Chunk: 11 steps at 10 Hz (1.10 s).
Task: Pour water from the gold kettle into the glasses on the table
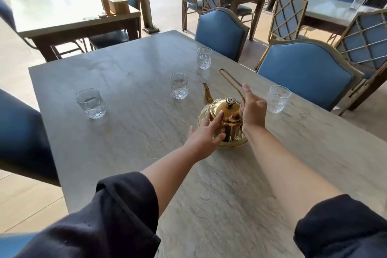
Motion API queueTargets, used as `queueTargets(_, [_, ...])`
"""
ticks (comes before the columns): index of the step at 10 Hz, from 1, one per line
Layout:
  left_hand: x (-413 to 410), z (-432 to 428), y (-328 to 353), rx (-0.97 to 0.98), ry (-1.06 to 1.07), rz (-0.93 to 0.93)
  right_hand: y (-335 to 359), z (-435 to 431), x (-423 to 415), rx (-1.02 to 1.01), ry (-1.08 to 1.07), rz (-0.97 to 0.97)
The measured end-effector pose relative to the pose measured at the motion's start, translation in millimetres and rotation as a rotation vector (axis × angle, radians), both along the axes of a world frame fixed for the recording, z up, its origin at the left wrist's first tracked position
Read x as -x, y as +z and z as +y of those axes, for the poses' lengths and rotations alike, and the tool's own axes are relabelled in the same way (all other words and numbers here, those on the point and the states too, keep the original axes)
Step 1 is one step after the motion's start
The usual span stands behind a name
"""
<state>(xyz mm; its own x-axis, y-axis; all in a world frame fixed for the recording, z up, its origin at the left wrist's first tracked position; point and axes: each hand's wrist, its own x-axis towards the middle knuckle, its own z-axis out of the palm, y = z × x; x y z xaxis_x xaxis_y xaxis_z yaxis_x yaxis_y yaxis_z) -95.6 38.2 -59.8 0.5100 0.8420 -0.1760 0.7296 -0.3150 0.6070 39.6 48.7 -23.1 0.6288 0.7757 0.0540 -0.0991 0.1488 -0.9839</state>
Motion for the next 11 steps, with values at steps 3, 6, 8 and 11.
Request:
queueTargets(3, [-0.6,19.9,-5.1,-0.037,0.014,0.047,-7.8,22.8,2.3,-0.004,0.035,0.002])
queueTargets(6, [-2.1,28.4,-13.5,-0.090,0.027,0.088,-8.8,33.9,-1.5,-0.002,0.077,0.000])
queueTargets(8, [-1.4,30.4,-14.2,-0.113,0.023,0.126,-13.1,33.4,-9.7,0.060,0.217,-0.112])
queueTargets(11, [-0.7,24.4,-0.3,-0.088,0.031,0.190,-5.2,20.5,-17.8,0.185,0.260,-0.421])
